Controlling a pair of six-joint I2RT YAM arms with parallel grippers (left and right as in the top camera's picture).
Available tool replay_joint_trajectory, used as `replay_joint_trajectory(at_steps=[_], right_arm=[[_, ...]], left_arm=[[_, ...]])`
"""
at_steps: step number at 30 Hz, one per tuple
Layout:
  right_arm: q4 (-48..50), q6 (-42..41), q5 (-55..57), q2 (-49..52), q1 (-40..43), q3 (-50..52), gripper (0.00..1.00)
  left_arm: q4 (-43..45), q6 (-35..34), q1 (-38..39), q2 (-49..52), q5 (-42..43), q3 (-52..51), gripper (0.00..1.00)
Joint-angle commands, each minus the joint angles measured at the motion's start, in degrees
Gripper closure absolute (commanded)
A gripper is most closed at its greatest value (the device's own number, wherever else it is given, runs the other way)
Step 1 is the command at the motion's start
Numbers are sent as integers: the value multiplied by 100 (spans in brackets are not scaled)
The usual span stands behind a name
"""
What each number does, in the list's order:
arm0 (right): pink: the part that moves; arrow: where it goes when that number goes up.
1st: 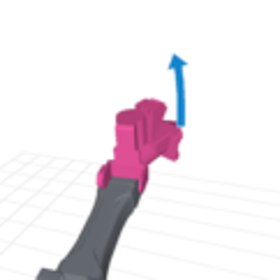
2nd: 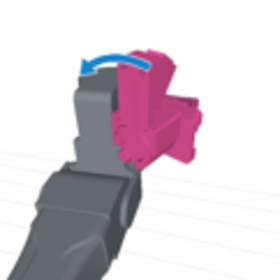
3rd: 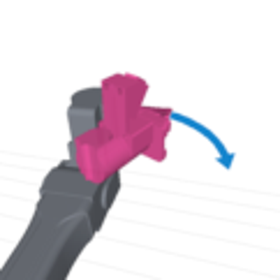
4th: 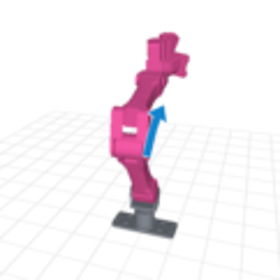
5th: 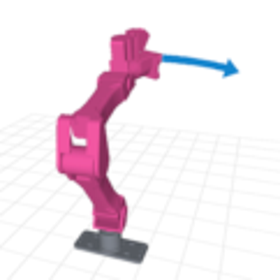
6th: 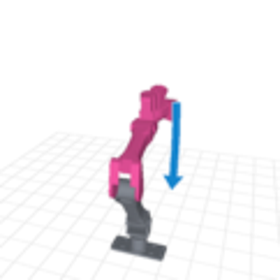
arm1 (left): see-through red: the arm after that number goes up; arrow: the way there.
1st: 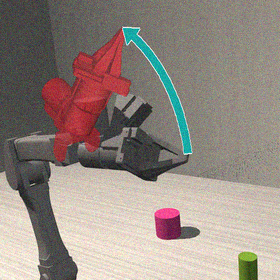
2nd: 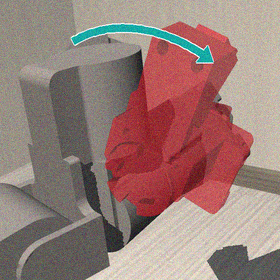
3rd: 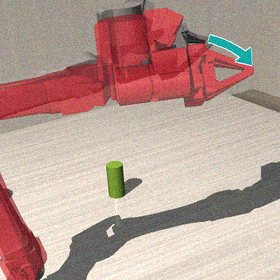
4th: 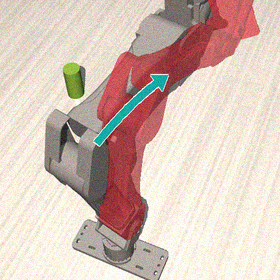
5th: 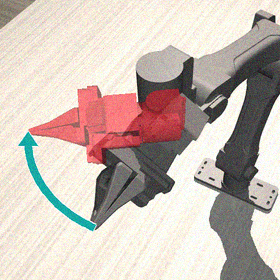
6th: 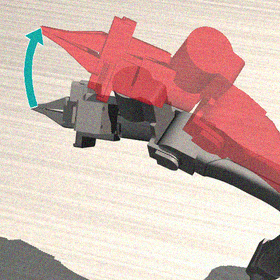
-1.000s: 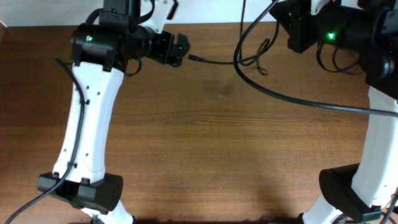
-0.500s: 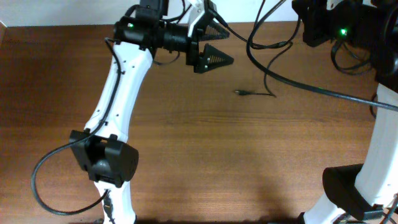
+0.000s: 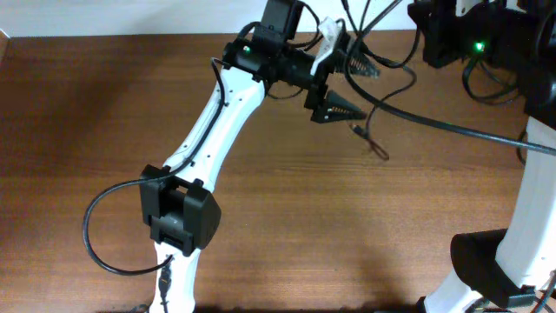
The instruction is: Untangle cables
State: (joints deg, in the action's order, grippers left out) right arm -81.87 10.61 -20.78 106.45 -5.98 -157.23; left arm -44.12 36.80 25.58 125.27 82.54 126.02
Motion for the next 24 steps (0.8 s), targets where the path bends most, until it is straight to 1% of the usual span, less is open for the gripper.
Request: replay_joint_trajectory(at_steps=[1, 4, 8, 10, 11, 13, 14, 16, 19, 22, 23, 24], right_arm=[[-28, 4, 4, -24, 7, 4, 96], [-50, 114, 7, -22, 7, 4, 96], [-37, 111, 7, -24, 7, 4, 96], [-44, 111, 2, -24, 7, 4, 96], [-74, 111, -116, -26, 4, 2, 96], [-151, 114, -413, -61, 7, 2, 96], [-236, 111, -498, -118, 4, 2, 96], [-339, 109, -765, -334, 0, 2, 96], [-372, 107, -796, -791, 0, 2, 96], [-638, 107, -798, -1137, 0, 2, 96], [-772, 109, -796, -1172, 0, 4, 96], [-852, 111, -793, -1143, 0, 4, 96]], left_arm=[[271, -831, -238, -103, -323, 101, 1], [269, -916, -435, -487, -890, 101, 1], [299, -916, -579, -568, -1082, 101, 1], [616, -1158, -577, -573, -1084, 101, 1], [723, -1169, -577, -573, -1143, 101, 1], [721, -1200, -577, -573, -1790, 101, 2], [726, -1213, -577, -573, -2256, 101, 1], [774, -1209, -579, -573, -2540, 101, 1], [758, -1211, -588, -573, -2645, 101, 1], [791, -1209, -588, -573, -2647, 101, 1], [940, -1213, -588, -573, -2490, 101, 1], [1246, -1263, -603, -573, -1834, 101, 1]])
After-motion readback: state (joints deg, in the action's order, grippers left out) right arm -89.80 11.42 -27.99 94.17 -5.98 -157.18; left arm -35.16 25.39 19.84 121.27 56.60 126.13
